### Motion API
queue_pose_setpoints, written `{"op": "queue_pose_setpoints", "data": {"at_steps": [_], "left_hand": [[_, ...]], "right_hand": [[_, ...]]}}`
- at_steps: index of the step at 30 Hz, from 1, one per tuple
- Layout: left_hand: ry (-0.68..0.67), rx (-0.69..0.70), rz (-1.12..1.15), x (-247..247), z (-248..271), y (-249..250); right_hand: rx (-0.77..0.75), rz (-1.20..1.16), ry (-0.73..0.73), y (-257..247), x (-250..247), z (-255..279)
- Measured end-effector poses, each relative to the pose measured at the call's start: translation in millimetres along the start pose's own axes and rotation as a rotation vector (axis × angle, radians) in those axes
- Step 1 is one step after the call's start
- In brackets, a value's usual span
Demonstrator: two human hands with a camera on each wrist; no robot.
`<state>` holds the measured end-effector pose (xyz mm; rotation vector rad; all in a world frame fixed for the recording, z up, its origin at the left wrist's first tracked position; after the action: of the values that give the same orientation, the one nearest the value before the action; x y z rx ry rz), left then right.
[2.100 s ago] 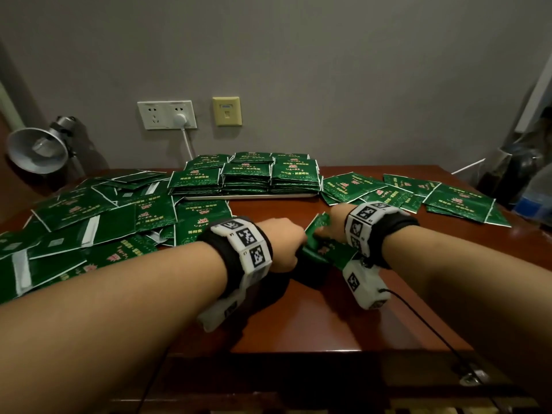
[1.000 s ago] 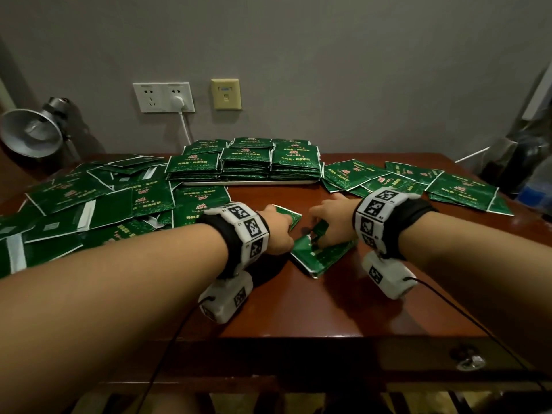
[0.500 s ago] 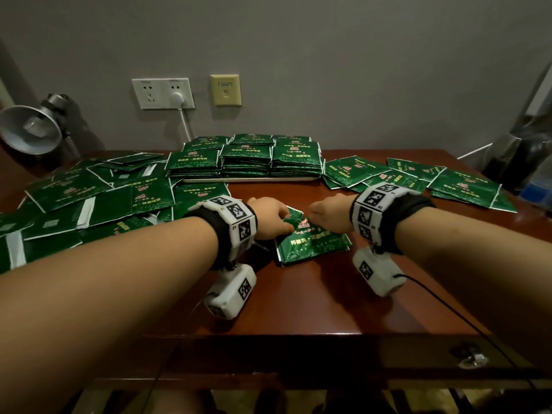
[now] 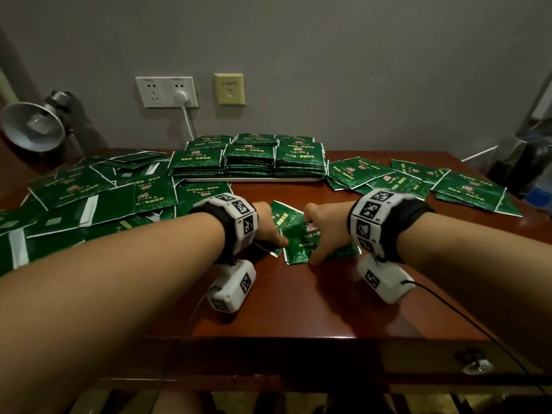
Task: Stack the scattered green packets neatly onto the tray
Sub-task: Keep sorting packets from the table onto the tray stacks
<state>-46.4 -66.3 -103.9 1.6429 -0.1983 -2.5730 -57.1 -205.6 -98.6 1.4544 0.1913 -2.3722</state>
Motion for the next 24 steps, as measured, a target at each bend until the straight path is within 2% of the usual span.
{"op": "queue_pose_setpoints", "data": {"at_steps": [6,8,11,16,24], "left_hand": [[-0.019,-0.014,0.151,-1,-4,-6],[-0.046,0.018,0.133,1,-7,-5],[-0.047,0.067,0.058,-4,-6,-5],[0.176,0.153,-0.088,-60,-8,-20],[0.283,0.100,-0.141,-158,-63,-60]], "right_hand": [[0.074,0.020,-0.023,18,1,10],[0.068,-0.009,0.020,24,-6,10],[0.038,-0.110,0.160,31,-27,9],[0.110,-0.041,0.258,44,-67,-5],[0.209,-0.161,0.310,78,-147,-68]]}}
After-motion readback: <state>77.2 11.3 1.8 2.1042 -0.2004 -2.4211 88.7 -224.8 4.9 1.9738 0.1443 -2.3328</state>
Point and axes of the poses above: each hand's wrist, its own z-axis away from the middle knuckle, its own x-axis out of the palm, y = z × x, the point moved 5 cm from there along -z, towards the middle knuckle, and after that the axes turned 8 degrees about -y, right-handed, at the moved point
